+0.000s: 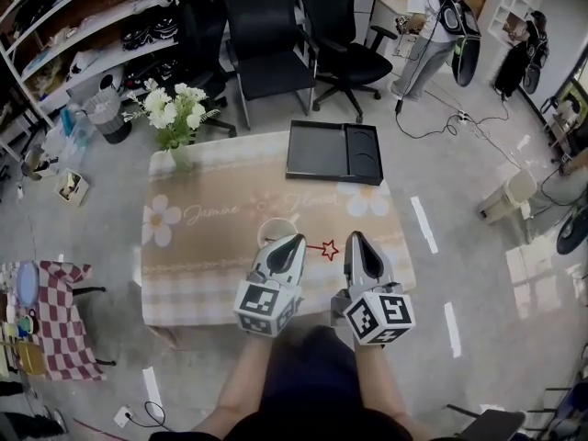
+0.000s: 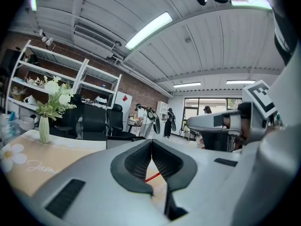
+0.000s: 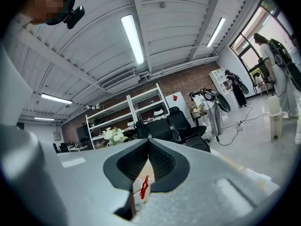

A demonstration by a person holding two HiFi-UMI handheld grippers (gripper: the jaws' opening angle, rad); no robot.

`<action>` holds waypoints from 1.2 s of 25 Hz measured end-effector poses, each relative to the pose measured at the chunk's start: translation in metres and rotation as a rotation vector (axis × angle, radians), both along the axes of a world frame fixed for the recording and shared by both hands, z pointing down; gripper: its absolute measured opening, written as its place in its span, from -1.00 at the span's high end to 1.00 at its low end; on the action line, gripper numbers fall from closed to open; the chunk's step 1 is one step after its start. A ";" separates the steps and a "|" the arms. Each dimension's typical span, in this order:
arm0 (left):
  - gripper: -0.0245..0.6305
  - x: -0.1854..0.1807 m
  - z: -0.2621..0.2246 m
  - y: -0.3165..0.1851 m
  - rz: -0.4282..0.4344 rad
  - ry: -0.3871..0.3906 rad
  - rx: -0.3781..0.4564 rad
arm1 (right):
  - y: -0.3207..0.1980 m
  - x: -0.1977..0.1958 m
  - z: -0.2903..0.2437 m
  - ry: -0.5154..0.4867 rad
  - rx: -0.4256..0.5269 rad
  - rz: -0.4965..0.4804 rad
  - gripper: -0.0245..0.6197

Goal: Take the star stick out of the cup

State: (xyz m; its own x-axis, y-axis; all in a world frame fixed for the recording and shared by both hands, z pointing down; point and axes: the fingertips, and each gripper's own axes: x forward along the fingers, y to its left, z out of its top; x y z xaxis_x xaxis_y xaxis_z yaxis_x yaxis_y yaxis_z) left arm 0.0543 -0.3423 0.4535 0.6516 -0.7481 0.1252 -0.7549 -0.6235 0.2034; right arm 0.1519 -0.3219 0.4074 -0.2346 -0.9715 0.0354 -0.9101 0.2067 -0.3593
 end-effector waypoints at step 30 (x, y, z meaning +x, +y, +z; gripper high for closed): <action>0.89 -0.027 0.051 0.009 -0.149 -0.042 -0.118 | -0.011 -0.029 0.062 -0.081 -0.158 -0.190 0.33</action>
State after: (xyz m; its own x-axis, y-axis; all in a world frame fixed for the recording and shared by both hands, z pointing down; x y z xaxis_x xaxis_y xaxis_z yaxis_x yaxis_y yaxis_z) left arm 0.0269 -0.3336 0.5044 0.5272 -0.8144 0.2426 -0.8464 -0.4779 0.2350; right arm 0.1230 -0.3326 0.4691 -0.4202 -0.8937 0.1572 -0.8275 0.3063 -0.4705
